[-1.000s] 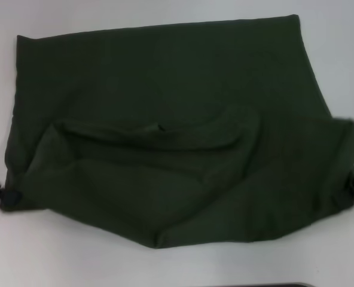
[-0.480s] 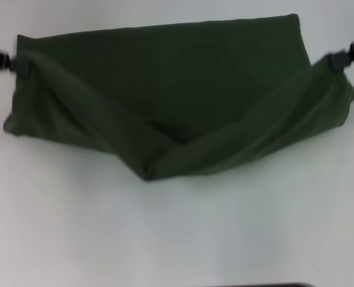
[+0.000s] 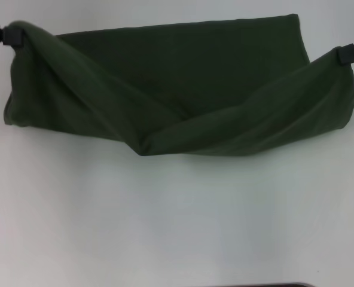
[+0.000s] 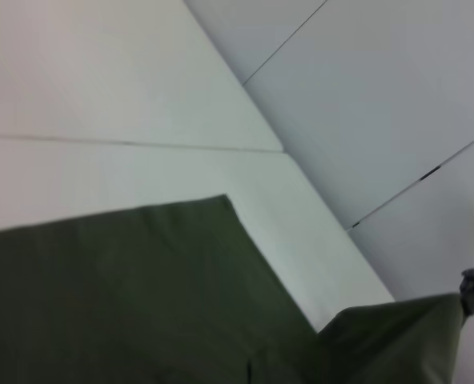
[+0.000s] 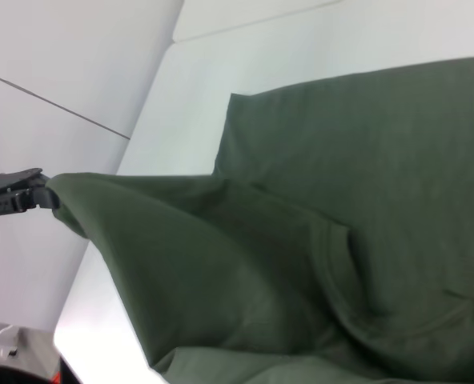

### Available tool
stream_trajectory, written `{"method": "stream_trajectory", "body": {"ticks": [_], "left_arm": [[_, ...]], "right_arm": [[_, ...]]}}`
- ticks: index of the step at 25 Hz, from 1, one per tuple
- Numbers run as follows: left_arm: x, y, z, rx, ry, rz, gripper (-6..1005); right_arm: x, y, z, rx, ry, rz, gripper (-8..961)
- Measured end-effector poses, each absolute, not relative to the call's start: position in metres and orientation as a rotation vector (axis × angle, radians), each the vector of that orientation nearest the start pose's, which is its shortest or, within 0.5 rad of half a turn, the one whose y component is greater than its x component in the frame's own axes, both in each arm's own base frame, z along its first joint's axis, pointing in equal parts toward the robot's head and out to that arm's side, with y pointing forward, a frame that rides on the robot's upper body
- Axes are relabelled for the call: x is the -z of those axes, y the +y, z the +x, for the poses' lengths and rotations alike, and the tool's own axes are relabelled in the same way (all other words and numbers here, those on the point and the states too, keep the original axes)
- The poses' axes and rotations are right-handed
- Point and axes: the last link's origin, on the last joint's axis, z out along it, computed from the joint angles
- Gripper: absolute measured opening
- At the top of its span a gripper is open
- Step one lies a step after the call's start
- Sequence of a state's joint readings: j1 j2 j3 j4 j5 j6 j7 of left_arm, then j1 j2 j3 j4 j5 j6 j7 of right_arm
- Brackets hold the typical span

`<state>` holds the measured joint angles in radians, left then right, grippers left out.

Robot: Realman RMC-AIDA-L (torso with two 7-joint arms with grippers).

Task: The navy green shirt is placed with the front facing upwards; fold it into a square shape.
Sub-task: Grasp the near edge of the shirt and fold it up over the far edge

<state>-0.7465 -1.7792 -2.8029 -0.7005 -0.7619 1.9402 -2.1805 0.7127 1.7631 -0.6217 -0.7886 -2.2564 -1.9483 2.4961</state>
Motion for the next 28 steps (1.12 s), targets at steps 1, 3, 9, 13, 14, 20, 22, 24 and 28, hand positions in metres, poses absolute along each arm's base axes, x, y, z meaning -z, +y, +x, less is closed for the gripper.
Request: {"method": "stream_trajectory", "body": {"ticks": [1,3,9,13,14,20,22,24,28], "left_arm": [[-0.143,0.362,-0.250,0.540,-1.505,-2.618,40],[-0.134,0.361,-0.254,0.499,-1.542,-2.606,40],[-0.111,0.373,-0.260,0.393,-1.596,-2.512,40],[-0.103,0.386,-0.255,0.375,-1.590,-2.457,40],[-0.100,0.390,-0.254,0.366,-1.587,-2.437,40],[-0.093,0.406,-0.246,0.357,-1.552,-2.363,39],[-0.094,0.413,-0.245,0.372,-1.540,-2.318,39],[-0.095,0.421,-0.246,0.388,-1.531,-2.248,39],[-0.096,0.435,-0.250,0.376,-1.516,-2.133,40]], "right_arm": [[-0.141,0.360,0.243,-0.315,1.800,-2.507,28],[-0.142,0.361,0.245,-0.327,1.805,-2.480,28],[-0.142,0.379,0.260,-0.417,1.775,-2.300,27],[-0.134,0.392,0.256,-0.430,1.729,-2.266,28],[-0.132,0.395,0.255,-0.432,1.717,-2.257,28],[-0.117,0.412,0.247,-0.434,1.667,-2.231,28],[-0.112,0.416,0.248,-0.426,1.654,-2.214,28],[-0.109,0.419,0.249,-0.416,1.643,-2.196,28],[-0.104,0.421,0.256,-0.388,1.639,-2.161,27]]}}
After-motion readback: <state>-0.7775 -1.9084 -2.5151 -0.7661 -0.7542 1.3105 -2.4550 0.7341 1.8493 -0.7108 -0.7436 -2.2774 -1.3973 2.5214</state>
